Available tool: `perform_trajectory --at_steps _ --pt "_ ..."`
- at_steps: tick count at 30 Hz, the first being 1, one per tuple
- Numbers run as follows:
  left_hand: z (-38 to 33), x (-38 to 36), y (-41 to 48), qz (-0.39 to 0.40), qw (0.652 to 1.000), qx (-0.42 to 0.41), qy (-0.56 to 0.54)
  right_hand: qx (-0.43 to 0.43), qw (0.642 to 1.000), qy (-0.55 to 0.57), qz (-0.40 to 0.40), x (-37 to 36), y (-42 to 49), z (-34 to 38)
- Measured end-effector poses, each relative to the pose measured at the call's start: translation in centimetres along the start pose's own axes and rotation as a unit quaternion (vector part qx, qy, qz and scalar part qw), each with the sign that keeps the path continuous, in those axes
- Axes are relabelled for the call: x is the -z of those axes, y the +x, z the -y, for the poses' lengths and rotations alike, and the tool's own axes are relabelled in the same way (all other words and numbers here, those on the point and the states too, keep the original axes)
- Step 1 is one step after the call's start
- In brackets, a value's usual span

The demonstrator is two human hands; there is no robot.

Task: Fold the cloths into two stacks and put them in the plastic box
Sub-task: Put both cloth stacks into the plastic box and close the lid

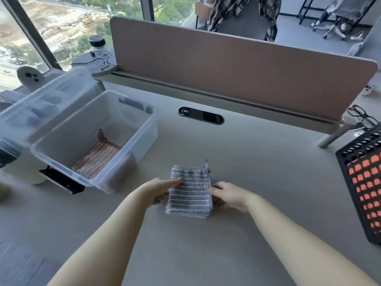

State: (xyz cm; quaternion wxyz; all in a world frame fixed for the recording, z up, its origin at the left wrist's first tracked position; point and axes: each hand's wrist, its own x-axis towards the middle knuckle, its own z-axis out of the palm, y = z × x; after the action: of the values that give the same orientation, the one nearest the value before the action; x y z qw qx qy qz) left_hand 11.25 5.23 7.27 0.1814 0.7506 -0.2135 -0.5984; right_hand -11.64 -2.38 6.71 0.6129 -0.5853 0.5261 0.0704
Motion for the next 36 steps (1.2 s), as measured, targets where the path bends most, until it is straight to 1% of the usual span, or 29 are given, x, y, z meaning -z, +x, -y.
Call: perform_trajectory --at_steps 2,4,7,9,11,14,17,18,19,21,23,24,26,28,31,33,36 --pt "0.1 -0.6 0.2 0.010 0.999 0.005 -0.040 0.010 1.000 0.014 -0.001 -0.1 1.0 -1.4" --pt "0.0 -1.1 0.1 0.037 0.996 0.001 -0.084 0.015 0.998 0.054 0.001 -0.3 0.8 -1.4" --pt "-0.8 -1.6 -0.5 0.070 0.987 -0.035 -0.141 0.014 0.991 0.135 0.003 -0.6 0.0 -0.9" --pt "-1.8 -1.9 -1.5 0.089 0.981 -0.054 -0.161 0.023 0.985 0.172 0.013 -0.6 -0.3 -0.7" --pt "-3.1 -1.6 -2.9 0.091 0.980 -0.080 -0.156 0.032 0.982 0.184 0.028 -0.4 -0.8 0.2" --pt "-5.1 0.3 -5.2 0.082 0.976 -0.133 -0.152 0.051 0.973 0.212 0.072 0.3 -1.9 2.7" --pt "-6.7 3.5 -7.3 0.096 0.961 -0.188 -0.181 0.120 0.943 0.279 0.136 1.2 -2.8 7.0" --pt "-7.1 4.7 -7.8 0.093 0.953 -0.209 -0.197 0.141 0.934 0.292 0.151 1.4 -2.7 8.9" --pt "-7.5 6.0 -8.4 0.080 0.946 -0.229 -0.213 0.157 0.933 0.285 0.153 1.6 -2.5 10.9" --pt "-8.1 9.0 -9.4 0.028 0.939 -0.258 -0.227 0.178 0.952 0.219 0.117 1.7 -1.7 15.6" --pt "-8.3 12.5 -9.7 -0.023 0.937 -0.285 -0.201 0.192 0.972 0.126 0.058 1.5 -0.5 20.7" --pt "-8.4 14.3 -9.5 -0.039 0.937 -0.289 -0.191 0.201 0.976 0.080 0.037 1.2 0.1 23.1" --pt "-8.4 17.8 -8.8 -0.070 0.941 -0.271 -0.188 0.218 0.976 -0.002 0.001 0.2 1.5 27.4" --pt "-8.3 20.8 -7.5 -0.096 0.948 -0.243 -0.181 0.226 0.970 -0.076 -0.038 -1.0 3.6 30.9" --pt "-7.9 23.9 -4.4 -0.120 0.963 -0.214 -0.111 0.212 0.945 -0.234 -0.079 -2.8 7.1 34.0" --pt "-7.7 25.1 -2.5 -0.126 0.972 -0.195 -0.044 0.187 0.926 -0.320 -0.072 -4.2 9.4 34.6" --pt "-7.4 25.8 0.5 -0.119 0.979 -0.156 0.054 0.150 0.905 -0.392 -0.062 -6.1 12.3 34.1"
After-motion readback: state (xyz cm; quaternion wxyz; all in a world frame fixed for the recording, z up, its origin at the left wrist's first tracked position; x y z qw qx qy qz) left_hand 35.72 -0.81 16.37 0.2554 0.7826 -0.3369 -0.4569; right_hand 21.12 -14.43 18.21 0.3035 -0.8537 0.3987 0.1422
